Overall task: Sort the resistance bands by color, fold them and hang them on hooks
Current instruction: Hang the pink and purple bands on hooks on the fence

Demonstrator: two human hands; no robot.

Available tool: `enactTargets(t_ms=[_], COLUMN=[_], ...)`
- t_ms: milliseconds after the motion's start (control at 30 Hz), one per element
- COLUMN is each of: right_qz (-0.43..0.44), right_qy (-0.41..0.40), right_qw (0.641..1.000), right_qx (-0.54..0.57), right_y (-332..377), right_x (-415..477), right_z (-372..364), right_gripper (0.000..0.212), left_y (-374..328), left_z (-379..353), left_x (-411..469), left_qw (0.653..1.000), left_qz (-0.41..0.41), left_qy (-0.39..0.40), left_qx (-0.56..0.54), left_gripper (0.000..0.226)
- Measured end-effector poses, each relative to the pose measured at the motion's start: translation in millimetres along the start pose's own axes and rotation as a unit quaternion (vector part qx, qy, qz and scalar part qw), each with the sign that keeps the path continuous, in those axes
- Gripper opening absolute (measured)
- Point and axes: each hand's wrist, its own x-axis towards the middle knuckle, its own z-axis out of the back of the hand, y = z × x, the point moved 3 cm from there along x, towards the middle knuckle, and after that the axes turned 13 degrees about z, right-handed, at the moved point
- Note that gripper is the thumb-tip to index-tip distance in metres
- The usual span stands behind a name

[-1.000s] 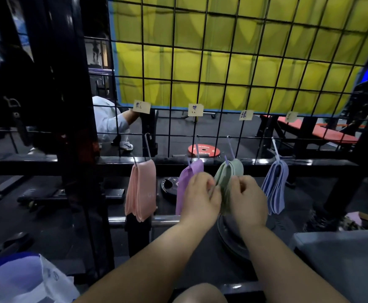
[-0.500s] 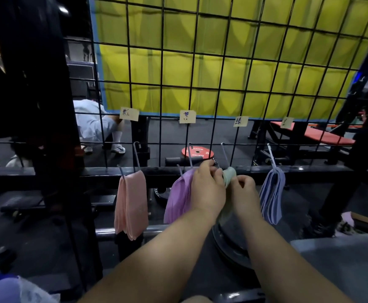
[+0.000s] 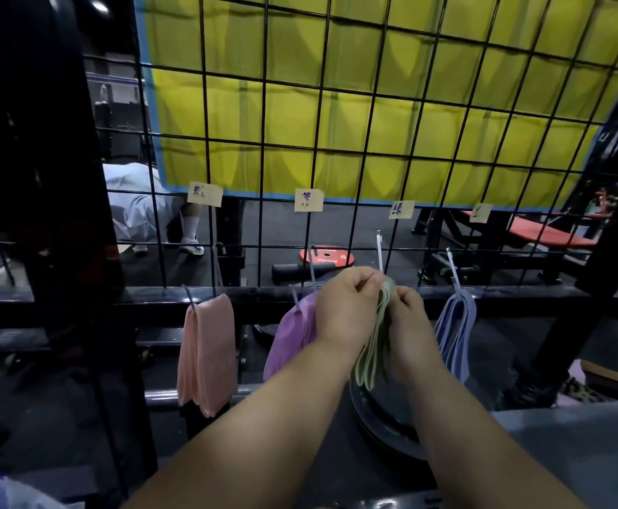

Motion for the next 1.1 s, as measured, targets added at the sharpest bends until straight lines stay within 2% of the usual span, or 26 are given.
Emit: enactTargets(t_ms=[133, 233, 400, 500, 567, 700, 800, 967, 1100], right_qz=[0.028, 0.028, 0.019, 0.004, -0.006, -0.008, -0.006, 0.004, 0.008], right_qy=[-0.015, -0.033, -0.055, -0.059, -0.059, -0.031, -0.011, 0.021, 0.031], right_qw=[0.999, 0.999, 0.998, 0.998, 0.998, 0.998, 0.997, 0.987, 0.978], right_qx=[0.042, 0.032, 0.023, 0.017, 0.002, -0.055, -0.080, -0.159, -0.205], right_y=[8, 4, -3, -6, -4, 5, 5, -5, -4], right_x=[6, 6, 12, 16, 18, 24, 24, 17, 12], right_z=[1, 9, 23, 28, 29, 30, 31, 38, 42], right_gripper=[0.011, 0.011, 0.020, 0.012, 0.007, 0.014, 0.006, 0.025, 0.025], left_y=[-12, -11, -17, -15, -13, -14, -10, 7, 12], left_z=[-3, -11, -26, -31, -33, -34, -31, -24, -23], left_x=[2, 3, 7, 9, 11, 15, 15, 10, 6], left_qw=[0.999, 0.998, 0.995, 0.994, 0.996, 0.997, 0.998, 0.999, 0.999], left_qz=[-0.042, -0.059, -0.050, -0.039, -0.033, -0.010, -0.014, -0.005, 0.006], left_qy=[-0.006, 0.003, 0.011, 0.003, -0.004, -0.007, -0.008, 0.002, -0.004], left_qx=[-0.009, 0.002, 0.080, 0.097, 0.087, 0.070, 0.068, 0.045, 0.041], left_gripper=[0.014, 0.015, 0.021, 0.025, 0.024, 0.027, 0.033, 0.032, 0.029])
